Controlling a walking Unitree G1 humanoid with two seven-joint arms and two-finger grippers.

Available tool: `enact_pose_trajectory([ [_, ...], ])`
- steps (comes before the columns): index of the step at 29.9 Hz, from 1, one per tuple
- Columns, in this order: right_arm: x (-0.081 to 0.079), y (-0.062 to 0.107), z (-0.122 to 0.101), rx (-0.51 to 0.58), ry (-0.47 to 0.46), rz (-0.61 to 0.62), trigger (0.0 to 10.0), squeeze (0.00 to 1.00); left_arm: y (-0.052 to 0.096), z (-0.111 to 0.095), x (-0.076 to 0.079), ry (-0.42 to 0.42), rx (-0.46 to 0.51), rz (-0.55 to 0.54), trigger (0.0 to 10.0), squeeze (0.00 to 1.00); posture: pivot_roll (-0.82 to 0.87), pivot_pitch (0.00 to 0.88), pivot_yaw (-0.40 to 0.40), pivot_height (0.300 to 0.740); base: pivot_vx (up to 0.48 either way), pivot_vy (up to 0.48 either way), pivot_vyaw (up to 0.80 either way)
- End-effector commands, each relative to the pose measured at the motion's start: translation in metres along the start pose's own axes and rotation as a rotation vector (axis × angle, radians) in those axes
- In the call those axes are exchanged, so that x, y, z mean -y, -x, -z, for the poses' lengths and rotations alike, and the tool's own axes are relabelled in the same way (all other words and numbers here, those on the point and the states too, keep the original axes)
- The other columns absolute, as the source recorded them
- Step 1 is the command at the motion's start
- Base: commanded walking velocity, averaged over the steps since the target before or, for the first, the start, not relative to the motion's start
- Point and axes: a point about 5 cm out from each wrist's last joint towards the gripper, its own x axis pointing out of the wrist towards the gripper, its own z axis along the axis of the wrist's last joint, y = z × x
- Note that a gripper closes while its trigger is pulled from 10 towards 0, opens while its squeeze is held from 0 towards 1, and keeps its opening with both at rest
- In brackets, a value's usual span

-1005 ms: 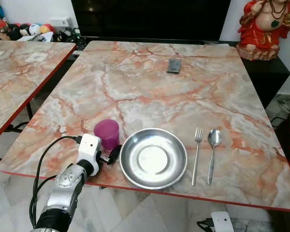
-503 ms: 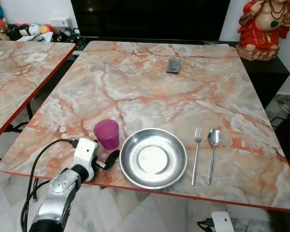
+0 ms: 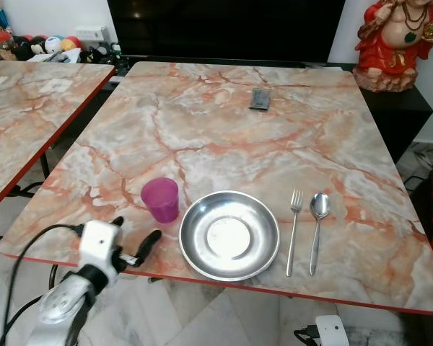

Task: Setting the table

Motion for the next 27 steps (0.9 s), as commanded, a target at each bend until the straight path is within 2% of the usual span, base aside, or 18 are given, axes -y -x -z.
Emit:
enact_pose_trajectory([
  [1,0.001,0.001,0.007,-0.024,0.010,-0.002,10.0,0.00,0.023,-0.002,-0.007,0.009,0.010,-0.053,10.0,0.00,0.05,0.107,0.008,0.740,0.000,0.000,0.00],
  [4,0.002,0.001,0.006,-0.024,0.012,-0.003,10.0,0.00,0.035,0.003,-0.009,0.013,-0.030,-0.083,10.0,0.00,0.05,0.108,0.003,0.740,0.000,0.000,0.00],
  [5,0.002,0.001,0.006,-0.024,0.014,-0.002,10.0,0.00,0.044,0.008,-0.012,0.018,-0.053,-0.117,10.0,0.00,0.06,0.109,0.000,0.740,0.000,0.000,0.00],
  [6,0.002,0.001,0.006,-0.024,0.014,-0.002,10.0,0.00,0.044,0.008,-0.012,0.018,-0.053,-0.117,10.0,0.00,0.06,0.109,0.000,0.740,0.000,0.000,0.00],
  [7,0.003,0.001,0.006,-0.024,0.019,-0.003,10.0,0.00,0.070,0.018,-0.022,0.039,-0.082,-0.222,10.0,0.00,0.07,0.109,-0.003,0.740,0.000,0.000,0.00],
  [9,0.004,0.001,0.005,-0.024,0.026,-0.006,10.0,0.00,0.095,0.029,-0.031,0.021,-0.127,-0.333,10.0,0.00,0.08,0.108,-0.010,0.740,0.000,0.000,0.00],
  [10,0.004,0.001,0.005,-0.024,0.026,-0.006,10.0,0.00,0.095,0.029,-0.031,0.021,-0.127,-0.333,10.0,0.00,0.08,0.108,-0.010,0.740,0.000,0.000,0.00],
  [14,0.004,0.001,0.004,-0.023,0.032,-0.008,10.0,0.00,0.125,0.041,-0.035,-0.011,-0.222,-0.445,10.0,0.00,0.09,0.109,-0.011,0.740,0.000,0.000,0.00],
  [15,0.004,0.001,0.004,-0.023,0.033,-0.008,10.0,0.00,0.130,0.047,-0.035,-0.007,-0.265,-0.454,10.0,0.00,0.09,0.109,-0.011,0.740,0.000,0.000,0.00],
  [16,0.004,0.001,0.004,-0.023,0.033,-0.008,10.0,0.00,0.130,0.047,-0.035,-0.007,-0.265,-0.454,10.0,0.00,0.09,0.109,-0.011,0.740,0.000,0.000,0.00],
  [19,0.003,0.001,0.004,-0.025,0.041,-0.008,10.0,0.00,0.144,0.084,-0.031,0.003,-0.496,-0.423,10.0,0.00,0.09,0.109,-0.007,0.740,0.000,0.000,0.00],
  [22,0.003,0.001,0.004,-0.025,0.035,-0.007,10.0,0.00,0.137,0.107,-0.024,0.046,-0.574,-0.384,10.0,0.00,0.08,0.106,-0.003,0.740,0.000,0.000,0.00],
  [23,0.002,0.001,0.004,-0.026,0.031,-0.004,10.0,0.00,0.122,0.116,-0.016,0.043,-0.603,-0.320,10.0,0.00,0.07,0.109,-0.002,0.740,0.000,0.000,0.00],
  [26,0.002,0.001,0.005,-0.027,0.030,-0.003,10.0,0.00,0.114,0.121,-0.009,0.039,-0.615,-0.272,10.0,0.00,0.07,0.107,0.000,0.740,0.000,0.000,0.00],
  [27,0.002,0.001,0.005,-0.028,0.029,-0.001,10.0,0.00,0.104,0.129,0.000,0.023,-0.642,-0.212,10.0,0.00,0.06,0.105,0.000,0.740,0.000,0.000,0.00],
])
